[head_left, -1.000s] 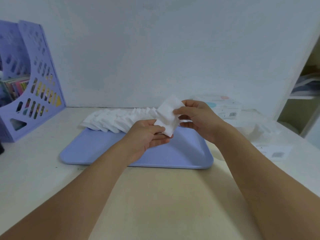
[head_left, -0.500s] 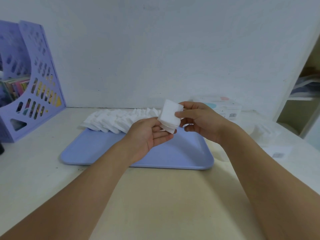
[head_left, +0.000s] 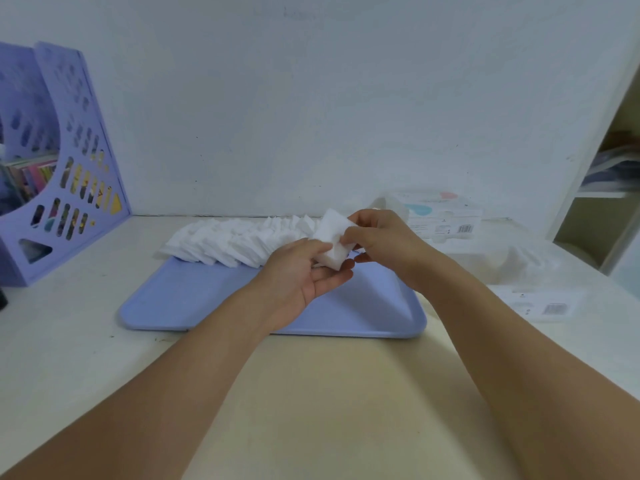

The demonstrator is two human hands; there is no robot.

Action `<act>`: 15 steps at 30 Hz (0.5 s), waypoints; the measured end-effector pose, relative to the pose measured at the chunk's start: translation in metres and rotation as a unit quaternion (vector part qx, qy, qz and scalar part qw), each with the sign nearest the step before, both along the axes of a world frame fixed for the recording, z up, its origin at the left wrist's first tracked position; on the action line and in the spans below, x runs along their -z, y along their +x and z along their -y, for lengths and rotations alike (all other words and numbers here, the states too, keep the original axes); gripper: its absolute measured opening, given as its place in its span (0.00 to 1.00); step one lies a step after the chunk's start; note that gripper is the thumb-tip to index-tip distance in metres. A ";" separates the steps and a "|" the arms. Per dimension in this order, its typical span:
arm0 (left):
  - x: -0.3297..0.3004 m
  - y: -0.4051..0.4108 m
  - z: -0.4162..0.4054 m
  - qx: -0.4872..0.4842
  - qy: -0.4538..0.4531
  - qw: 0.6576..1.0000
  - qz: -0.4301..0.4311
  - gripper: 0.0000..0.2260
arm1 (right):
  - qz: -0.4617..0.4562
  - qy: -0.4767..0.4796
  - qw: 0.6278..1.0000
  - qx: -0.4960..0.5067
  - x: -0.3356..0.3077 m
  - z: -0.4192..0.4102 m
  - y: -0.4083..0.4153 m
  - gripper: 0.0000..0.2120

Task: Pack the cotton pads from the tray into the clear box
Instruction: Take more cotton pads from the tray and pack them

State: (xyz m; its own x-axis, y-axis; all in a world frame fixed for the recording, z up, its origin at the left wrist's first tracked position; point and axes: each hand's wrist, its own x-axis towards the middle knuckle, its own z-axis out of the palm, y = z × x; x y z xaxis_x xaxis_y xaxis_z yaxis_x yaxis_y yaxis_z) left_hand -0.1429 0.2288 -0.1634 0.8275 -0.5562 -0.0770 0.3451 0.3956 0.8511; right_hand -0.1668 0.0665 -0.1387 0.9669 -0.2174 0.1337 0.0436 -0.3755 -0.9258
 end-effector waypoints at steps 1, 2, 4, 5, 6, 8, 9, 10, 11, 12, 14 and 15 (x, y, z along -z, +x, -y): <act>0.001 -0.001 0.002 -0.014 0.003 1.000 0.001 0.12 | -0.001 0.005 1.000 -0.002 0.001 -0.005 0.001 0.13; 0.002 -0.001 0.003 -0.024 0.004 1.000 -0.002 0.11 | -0.002 0.017 1.000 -0.005 0.001 -0.009 0.002 0.18; 0.002 -0.003 0.005 -0.029 -0.006 1.000 -0.010 0.11 | -0.006 0.027 1.000 0.000 0.000 -0.015 0.003 0.27; 0.001 -0.003 0.006 -0.027 -0.016 0.999 -0.016 0.11 | -0.016 0.023 1.000 -0.001 0.000 -0.017 0.002 0.30; 0.001 -0.003 0.007 -0.021 -0.029 0.999 -0.022 0.12 | -0.031 0.018 0.999 -0.012 0.000 -0.019 0.001 0.32; 0.000 -0.005 0.008 -0.002 -0.053 0.998 -0.024 0.14 | -0.054 0.023 0.997 -0.054 0.002 -0.023 -0.001 0.28; -0.001 -0.005 0.008 0.004 -0.060 0.998 -0.021 0.15 | -0.059 0.022 0.996 -0.068 0.002 -0.024 -0.003 0.22; -0.002 -0.005 0.008 0.003 -0.061 0.998 -0.017 0.16 | -0.060 0.015 0.995 -0.077 0.001 -0.023 -0.005 0.19; -0.002 -0.004 0.008 -0.004 -0.056 0.998 -0.010 0.16 | -0.059 0.007 0.995 -0.083 0.000 -0.021 -0.007 0.17; -0.002 -0.003 0.008 -0.017 -0.047 0.999 -0.002 0.16 | -0.057 0.000 0.994 -0.089 -0.003 -0.018 -0.009 0.17; -0.002 -0.001 0.009 -0.043 -0.028 0.999 0.008 0.17 | -0.050 -0.024 0.994 -0.093 -0.010 -0.012 -0.014 0.15; -0.003 -0.001 0.009 -0.043 -0.019 0.999 0.016 0.19 | -0.045 -0.037 0.994 -0.093 -0.014 -0.009 -0.018 0.12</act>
State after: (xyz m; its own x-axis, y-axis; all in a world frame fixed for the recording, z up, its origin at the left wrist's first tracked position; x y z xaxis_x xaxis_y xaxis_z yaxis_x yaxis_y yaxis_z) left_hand -0.1441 0.2194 -0.1609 0.8739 -0.4852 -0.0303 0.2821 0.4554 0.8444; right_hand -0.1845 0.0751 -0.1244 0.9981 -0.0266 0.0548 0.0378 -0.4365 -0.8989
